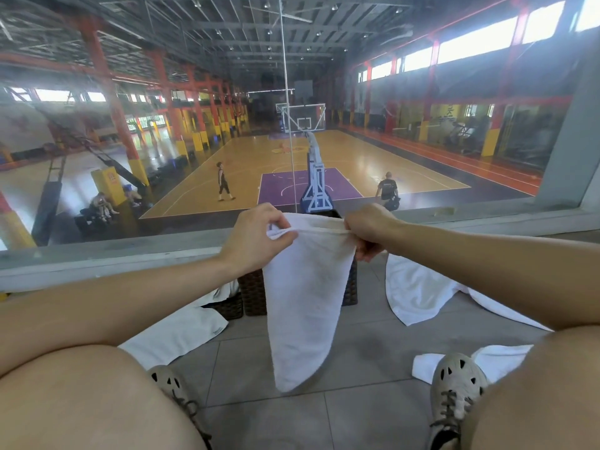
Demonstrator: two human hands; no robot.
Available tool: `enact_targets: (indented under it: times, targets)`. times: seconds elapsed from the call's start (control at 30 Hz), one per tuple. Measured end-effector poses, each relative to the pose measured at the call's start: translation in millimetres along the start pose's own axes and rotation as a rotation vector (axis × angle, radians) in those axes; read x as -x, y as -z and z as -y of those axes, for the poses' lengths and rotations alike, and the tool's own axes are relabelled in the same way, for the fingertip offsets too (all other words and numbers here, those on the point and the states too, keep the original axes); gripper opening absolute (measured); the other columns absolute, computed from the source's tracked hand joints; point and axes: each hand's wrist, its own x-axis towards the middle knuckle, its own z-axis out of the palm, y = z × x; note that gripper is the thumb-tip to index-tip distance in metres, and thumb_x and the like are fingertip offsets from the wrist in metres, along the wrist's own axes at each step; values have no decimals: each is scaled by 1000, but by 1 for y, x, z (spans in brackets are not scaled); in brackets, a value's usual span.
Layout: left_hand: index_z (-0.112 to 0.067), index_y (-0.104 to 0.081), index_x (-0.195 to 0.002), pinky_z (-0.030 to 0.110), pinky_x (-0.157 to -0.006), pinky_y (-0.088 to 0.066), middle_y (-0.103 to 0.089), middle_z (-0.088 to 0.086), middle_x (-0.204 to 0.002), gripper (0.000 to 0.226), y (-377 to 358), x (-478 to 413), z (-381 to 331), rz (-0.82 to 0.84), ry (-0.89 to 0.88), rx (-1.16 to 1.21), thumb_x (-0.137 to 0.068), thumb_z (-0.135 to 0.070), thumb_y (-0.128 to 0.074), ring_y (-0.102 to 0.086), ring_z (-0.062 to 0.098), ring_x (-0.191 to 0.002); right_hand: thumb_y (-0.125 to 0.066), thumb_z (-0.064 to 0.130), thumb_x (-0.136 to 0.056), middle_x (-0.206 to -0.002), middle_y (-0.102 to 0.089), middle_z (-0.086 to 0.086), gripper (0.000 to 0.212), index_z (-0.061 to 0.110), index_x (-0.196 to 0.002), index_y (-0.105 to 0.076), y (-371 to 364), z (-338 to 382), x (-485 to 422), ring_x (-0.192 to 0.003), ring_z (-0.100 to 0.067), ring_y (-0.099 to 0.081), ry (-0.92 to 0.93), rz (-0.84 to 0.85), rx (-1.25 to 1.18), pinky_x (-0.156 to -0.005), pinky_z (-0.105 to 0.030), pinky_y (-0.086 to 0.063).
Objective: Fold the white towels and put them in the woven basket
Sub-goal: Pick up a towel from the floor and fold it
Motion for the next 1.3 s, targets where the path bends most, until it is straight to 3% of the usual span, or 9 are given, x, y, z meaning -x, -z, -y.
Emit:
enact_targets:
  times: [0.07,0.13,0.23,0.33,0.47,0.77,0.9,1.13,1.3]
  targets:
    - [-21,-78,-87,36,-80,-53,-70,-9,-92,18,2,-1,0,-1,-32,11,-91,-38,-85,-64,11,-87,-43,3,-95,-68,-67,-23,21,-3,-90,-62,4,0,3,-57,-35,-71,26,30,239,-53,-31,-59]
    - [-20,-79,-88,36,-80,-54,-70,-9,-92,21,3,-1,0,0,-52,2,-90,-40,-85,-65,9,-88,-50,23,-98,-77,-74,-15,24,3,-93,-62,4,-3,4,-57,-29,-73,122,-11,377,-61,-32,-61]
    - [-24,-79,-87,35,-79,-54,-70,-11,-91,20,4,-3,1,-6,-54,10,-89,-42,-87,-65,7,-87,-63,51,-91,-107,-66,1,30,24,-102,-57,-5,-11,3,-91,-22,-68,645,-181,428,-80,-37,-54]
    - [-26,-77,-85,32,-75,-51,-69,-12,-89,17,6,-2,4,-9,-55,29,-87,-39,-88,-64,7,-84,-66,71,-83,-121,-53,11,43,35,-104,-57,-18,-13,1,-108,-15,-59,922,-75,488,-94,-35,-51]
    - [-25,-79,-84,24,-73,-43,-68,-13,-89,18,9,1,3,14,-56,29,-87,-39,-89,-63,9,-84,-65,83,-74,-130,-53,6,59,35,-107,-60,-26,-12,-11,-119,-19,-55,870,-64,553,-102,-40,-51]
    - [-27,-83,-86,25,-73,-44,-68,-12,-91,24,12,2,0,42,-72,73,-84,-50,-88,-63,14,-86,-70,57,-96,-99,-64,6,33,25,-93,-67,-24,-4,-7,-91,-14,-57,838,-41,520,-74,-29,-40]
    - [-27,-83,-85,36,-69,-51,-71,-11,-89,24,11,-1,1,14,-34,112,-81,-50,-91,-65,15,-83,-68,46,-100,-85,-64,6,26,22,-90,-64,-23,-5,-4,-76,-11,-56,853,-86,467,-62,-28,-37]
    - [-24,-80,-95,52,-73,-55,-71,-11,-94,37,13,-1,7,44,4,118,-78,-57,-86,-65,20,-81,-66,42,-100,-79,-64,6,22,26,-86,-59,-17,-11,-8,-75,-16,-59,832,-146,408,-68,-36,-48]
    - [-24,-80,-98,54,-77,-56,-71,-8,-93,32,16,-2,6,27,5,139,-82,-52,-86,-65,22,-82,-65,37,-102,-80,-63,4,23,26,-84,-55,-16,-9,-6,-73,-15,-57,823,-166,418,-63,-32,-42]
